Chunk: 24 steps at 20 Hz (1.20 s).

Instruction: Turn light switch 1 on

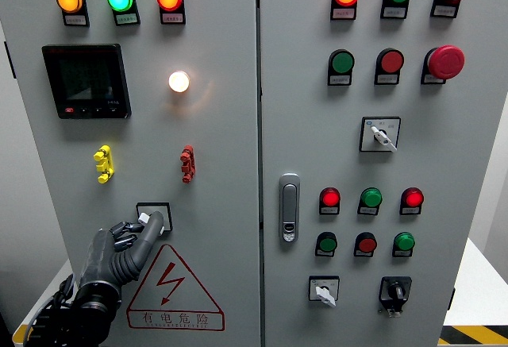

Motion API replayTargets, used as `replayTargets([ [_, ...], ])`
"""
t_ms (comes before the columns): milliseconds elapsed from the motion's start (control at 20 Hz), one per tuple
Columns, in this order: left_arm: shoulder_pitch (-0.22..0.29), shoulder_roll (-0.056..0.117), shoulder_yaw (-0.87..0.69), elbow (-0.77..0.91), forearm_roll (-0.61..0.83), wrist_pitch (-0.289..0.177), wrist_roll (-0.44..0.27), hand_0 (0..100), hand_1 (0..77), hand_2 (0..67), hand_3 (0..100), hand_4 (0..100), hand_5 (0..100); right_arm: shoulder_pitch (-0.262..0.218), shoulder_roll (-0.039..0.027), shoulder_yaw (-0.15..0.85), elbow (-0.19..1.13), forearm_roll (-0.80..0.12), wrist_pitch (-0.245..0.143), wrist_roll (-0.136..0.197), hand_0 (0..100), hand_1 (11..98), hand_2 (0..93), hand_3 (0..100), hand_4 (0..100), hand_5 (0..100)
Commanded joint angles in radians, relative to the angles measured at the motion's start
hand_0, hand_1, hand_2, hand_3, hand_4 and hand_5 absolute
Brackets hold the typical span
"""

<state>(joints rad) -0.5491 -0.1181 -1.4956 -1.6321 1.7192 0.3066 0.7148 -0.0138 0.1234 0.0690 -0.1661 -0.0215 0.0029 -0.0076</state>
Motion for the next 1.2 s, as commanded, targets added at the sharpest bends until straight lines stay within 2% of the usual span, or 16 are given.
replayTargets([
  [0, 0.027, 0.002, 0.000, -0.023, 0.003, -0.003, -0.001, 26, 46.7, 55.6, 98, 100, 100, 0.000, 0.0008, 0.000, 0.000, 0.000, 0.000, 0.000, 0, 19.5, 0.0, 19, 19, 11],
  [200, 0.050, 0.003, -0.002, -0.040, 0.005, -0.003, 0.000, 25, 46.8, 56.1, 99, 100, 100, 0.000, -0.0007, 0.000, -0.001, 0.000, 0.000, 0.000, 0, 19.5, 0.0, 19, 19, 11],
  [300, 0.073, 0.003, 0.000, -0.057, 0.003, -0.004, -0.004, 24, 46.7, 56.3, 99, 100, 100, 0.000, 0.0008, 0.000, -0.001, 0.000, -0.001, 0.000, 0, 19.5, 0.0, 19, 19, 11],
  [450, 0.112, 0.006, 0.015, -0.081, 0.003, -0.006, -0.044, 25, 45.4, 56.5, 99, 100, 100, 0.000, -0.0007, 0.000, -0.001, 0.000, 0.000, 0.000, 0, 19.6, 0.0, 19, 19, 11],
  [600, 0.161, 0.012, 0.024, -0.097, -0.004, -0.012, -0.073, 18, 44.6, 56.7, 99, 100, 99, 0.000, 0.0008, 0.000, 0.000, 0.000, 0.000, 0.000, 0, 19.5, 0.0, 19, 19, 11],
  [750, 0.218, 0.014, 0.023, -0.097, -0.032, -0.012, -0.161, 0, 44.5, 57.2, 100, 100, 92, 0.000, 0.0008, 0.000, 0.000, 0.000, 0.000, 0.000, 0, 19.5, 0.0, 19, 19, 11],
  [850, 0.259, 0.017, 0.024, -0.097, -0.122, -0.012, -0.220, 0, 47.2, 60.0, 100, 100, 92, 0.000, 0.0008, 0.000, 0.000, 0.000, -0.001, 0.000, 0, 19.5, 0.0, 19, 19, 11],
  [1000, 0.317, 0.037, 0.026, -0.092, -0.263, -0.012, -0.311, 0, 49.8, 66.3, 100, 100, 91, 0.000, -0.0007, 0.000, 0.000, 0.000, 0.000, 0.000, 0, 19.5, 0.0, 19, 19, 11],
  [1050, 0.339, 0.052, 0.026, -0.089, -0.317, -0.014, -0.352, 0, 51.0, 67.1, 100, 100, 90, 0.000, 0.0008, 0.000, -0.001, 0.000, 0.000, 0.000, 0, 19.5, 0.0, 19, 19, 11],
  [1100, 0.365, 0.064, 0.028, -0.086, -0.358, -0.015, -0.386, 0, 51.5, 67.2, 100, 100, 91, 0.000, -0.0007, 0.000, 0.000, 0.000, 0.000, 0.000, 0, 19.5, 0.0, 19, 19, 11],
  [1150, 0.395, 0.072, 0.028, -0.083, -0.401, -0.024, -0.412, 0, 51.2, 67.3, 100, 100, 92, 0.000, 0.0008, 0.000, -0.001, 0.000, 0.000, 0.000, 0, 19.5, 0.0, 19, 19, 11],
])
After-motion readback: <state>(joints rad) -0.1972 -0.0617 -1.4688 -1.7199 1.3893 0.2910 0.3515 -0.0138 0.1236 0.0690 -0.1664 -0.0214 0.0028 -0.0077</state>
